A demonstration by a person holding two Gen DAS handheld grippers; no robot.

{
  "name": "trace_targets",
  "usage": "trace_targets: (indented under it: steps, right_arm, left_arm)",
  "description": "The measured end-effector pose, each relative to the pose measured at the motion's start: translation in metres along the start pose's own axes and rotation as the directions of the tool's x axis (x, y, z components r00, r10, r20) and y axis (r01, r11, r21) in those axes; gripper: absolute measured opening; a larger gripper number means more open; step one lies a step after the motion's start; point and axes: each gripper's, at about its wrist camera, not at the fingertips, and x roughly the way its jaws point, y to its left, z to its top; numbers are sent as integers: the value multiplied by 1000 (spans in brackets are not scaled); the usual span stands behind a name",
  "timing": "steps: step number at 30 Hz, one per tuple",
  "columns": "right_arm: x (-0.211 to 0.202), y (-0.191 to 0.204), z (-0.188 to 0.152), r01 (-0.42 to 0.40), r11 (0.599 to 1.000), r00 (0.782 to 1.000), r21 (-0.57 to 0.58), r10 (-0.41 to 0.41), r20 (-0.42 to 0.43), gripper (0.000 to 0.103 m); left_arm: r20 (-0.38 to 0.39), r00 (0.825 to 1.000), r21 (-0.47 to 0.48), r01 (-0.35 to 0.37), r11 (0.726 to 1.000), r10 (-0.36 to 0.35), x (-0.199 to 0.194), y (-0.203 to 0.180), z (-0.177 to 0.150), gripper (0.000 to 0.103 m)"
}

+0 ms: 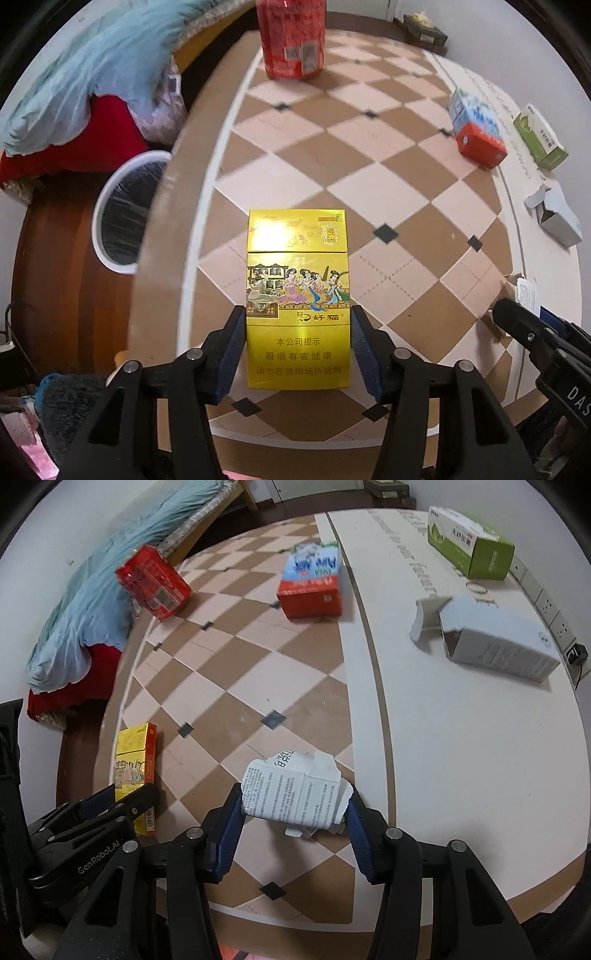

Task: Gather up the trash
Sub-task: 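Grasp the crumpled white paper with the right tool while the left tool grasps the yellow cigarette pack, then carry the paper and cigarette pack over the bin and release both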

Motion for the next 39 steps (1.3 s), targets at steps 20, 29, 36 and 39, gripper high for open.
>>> trace_targets:
  steps: [20,29,36,39]
  right_arm:
    - [-15,204,94,-222,929,968,-296,247,50,54]
    - [93,318,123,-266,884,964,-384,238,-118,54]
    - [181,366,131,-230,878,967,-419,157,-202,54]
    - [210,375,132,-227,880,963,-417,140,-229,54]
  left_arm:
    - [321,938,-193,-70,979,130,-131,167,81,52]
    - [152,985,-353,-23,935,82,-37,286,108,52]
    - [41,998,-414,66,908,-54,36,336,129,52]
    - [17,997,-425,72,902,-71,55,348,137,52]
